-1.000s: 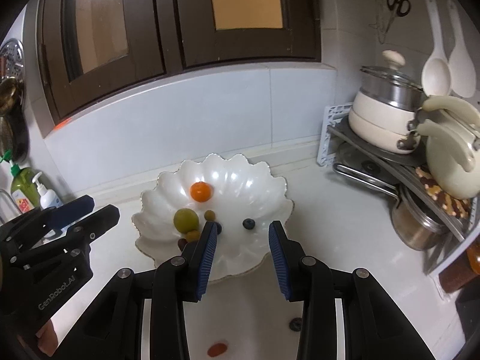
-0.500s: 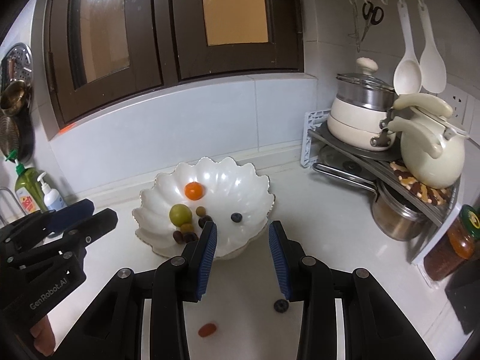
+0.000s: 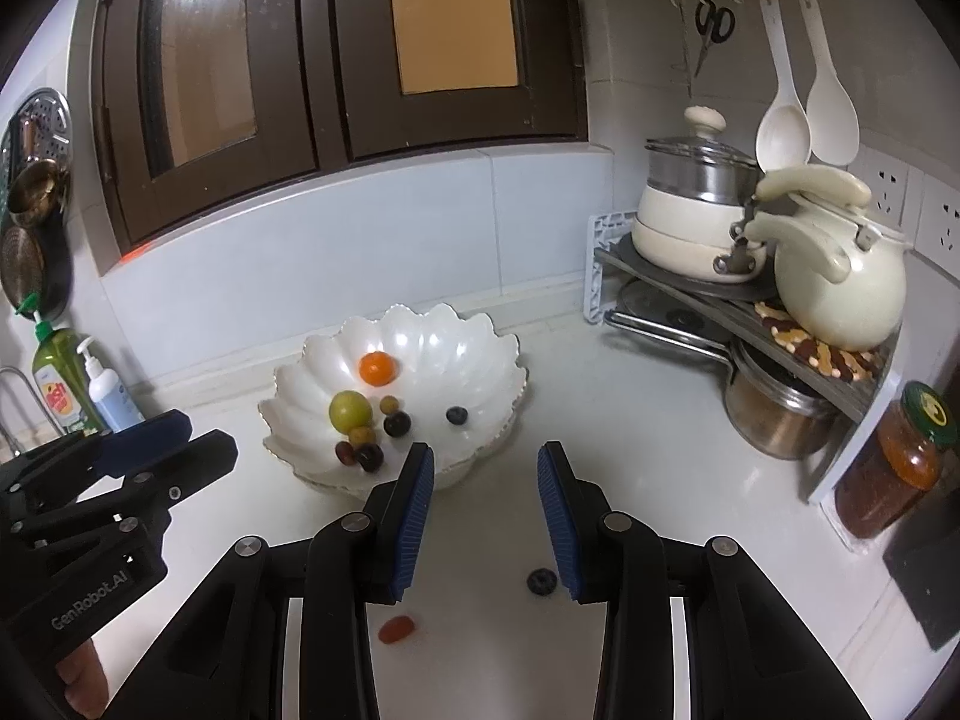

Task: Organize fruits
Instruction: 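Move both open tools back toward the red date and dark berry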

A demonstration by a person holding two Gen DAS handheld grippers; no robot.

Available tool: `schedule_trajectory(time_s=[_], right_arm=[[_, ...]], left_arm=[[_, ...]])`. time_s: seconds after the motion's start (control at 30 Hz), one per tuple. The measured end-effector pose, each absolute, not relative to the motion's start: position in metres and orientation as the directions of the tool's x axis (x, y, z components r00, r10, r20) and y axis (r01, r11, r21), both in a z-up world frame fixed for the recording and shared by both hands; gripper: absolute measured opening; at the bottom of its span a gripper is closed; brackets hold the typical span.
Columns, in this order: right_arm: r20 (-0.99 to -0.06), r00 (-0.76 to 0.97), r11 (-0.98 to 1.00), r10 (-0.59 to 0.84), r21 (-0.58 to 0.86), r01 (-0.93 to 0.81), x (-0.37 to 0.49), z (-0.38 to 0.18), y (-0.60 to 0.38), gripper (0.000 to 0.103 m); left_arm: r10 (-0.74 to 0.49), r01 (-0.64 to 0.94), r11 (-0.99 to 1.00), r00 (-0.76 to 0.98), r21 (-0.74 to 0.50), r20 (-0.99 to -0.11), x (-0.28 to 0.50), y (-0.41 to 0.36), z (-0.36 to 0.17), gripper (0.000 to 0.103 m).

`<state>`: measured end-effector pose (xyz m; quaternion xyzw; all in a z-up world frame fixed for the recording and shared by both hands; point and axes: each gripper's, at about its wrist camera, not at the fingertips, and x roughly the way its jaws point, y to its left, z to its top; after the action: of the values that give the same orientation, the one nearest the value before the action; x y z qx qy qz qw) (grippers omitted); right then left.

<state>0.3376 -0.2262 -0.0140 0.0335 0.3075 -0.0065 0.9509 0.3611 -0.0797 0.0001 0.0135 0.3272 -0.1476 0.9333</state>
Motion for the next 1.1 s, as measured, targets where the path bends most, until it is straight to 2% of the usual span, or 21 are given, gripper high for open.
schedule_trajectory(time_s=[1.1], right_arm=[[-0.681, 0.733, 0.999, 0.001, 0.035, 0.031, 0.331, -0.083, -0.239, 0.037]], left_arm=[[-0.251, 0.265, 0.96, 0.676, -0.089, -0.693, 0.35, -0.099, -0.062, 0.039]])
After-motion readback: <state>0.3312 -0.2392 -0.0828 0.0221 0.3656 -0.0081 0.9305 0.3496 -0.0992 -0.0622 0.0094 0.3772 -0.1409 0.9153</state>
